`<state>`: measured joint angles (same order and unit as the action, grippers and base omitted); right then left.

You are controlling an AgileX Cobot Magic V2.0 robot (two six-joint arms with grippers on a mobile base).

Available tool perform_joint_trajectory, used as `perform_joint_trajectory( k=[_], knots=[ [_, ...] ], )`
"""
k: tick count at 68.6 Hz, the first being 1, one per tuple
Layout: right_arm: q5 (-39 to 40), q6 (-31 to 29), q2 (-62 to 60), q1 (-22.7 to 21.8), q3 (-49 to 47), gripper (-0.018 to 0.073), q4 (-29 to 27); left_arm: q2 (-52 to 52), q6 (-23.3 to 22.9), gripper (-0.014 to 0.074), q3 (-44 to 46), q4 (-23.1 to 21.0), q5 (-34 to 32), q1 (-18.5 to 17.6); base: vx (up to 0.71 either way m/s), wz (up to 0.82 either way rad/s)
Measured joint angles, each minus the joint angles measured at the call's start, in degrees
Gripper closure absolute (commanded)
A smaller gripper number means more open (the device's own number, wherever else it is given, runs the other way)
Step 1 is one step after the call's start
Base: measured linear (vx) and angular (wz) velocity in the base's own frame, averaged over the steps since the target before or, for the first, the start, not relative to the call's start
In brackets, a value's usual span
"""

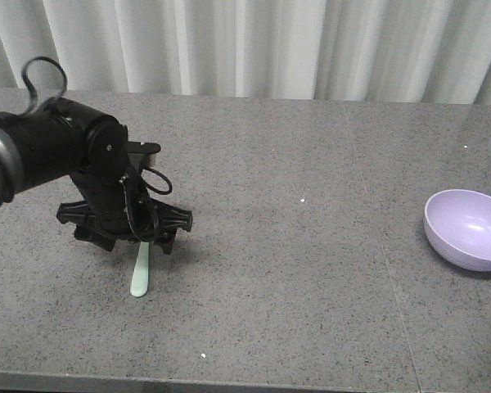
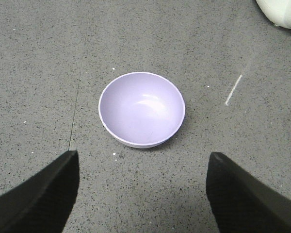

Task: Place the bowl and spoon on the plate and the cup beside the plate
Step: 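Grasp the pale green spoon handle with the left gripper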

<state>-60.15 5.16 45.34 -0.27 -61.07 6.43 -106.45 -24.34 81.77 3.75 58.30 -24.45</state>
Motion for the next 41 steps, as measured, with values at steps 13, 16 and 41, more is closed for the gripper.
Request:
perform_joint_trajectory(
  k=[13,16,41],
  knots=[
    [0.0,0.0,0.0,0.0,0.0,0.0022,0.0,-2.21,-1.59,0.0021,0.22,1.33,-1.0,0.0,0.0,0.0],
    [0.0,0.0,0.0,0.0,0.0,0.0022,0.0,-2.42,-2.02,0.0021,0.27,1.64,-1.13,0.0,0.0,0.0],
    [0.05,0.0,0.0,0.0,0.0,0.0022,0.0,-3.34,-3.02,0.0135,0.99,2.31,-1.89,0.0,0.0,0.0]
  ],
)
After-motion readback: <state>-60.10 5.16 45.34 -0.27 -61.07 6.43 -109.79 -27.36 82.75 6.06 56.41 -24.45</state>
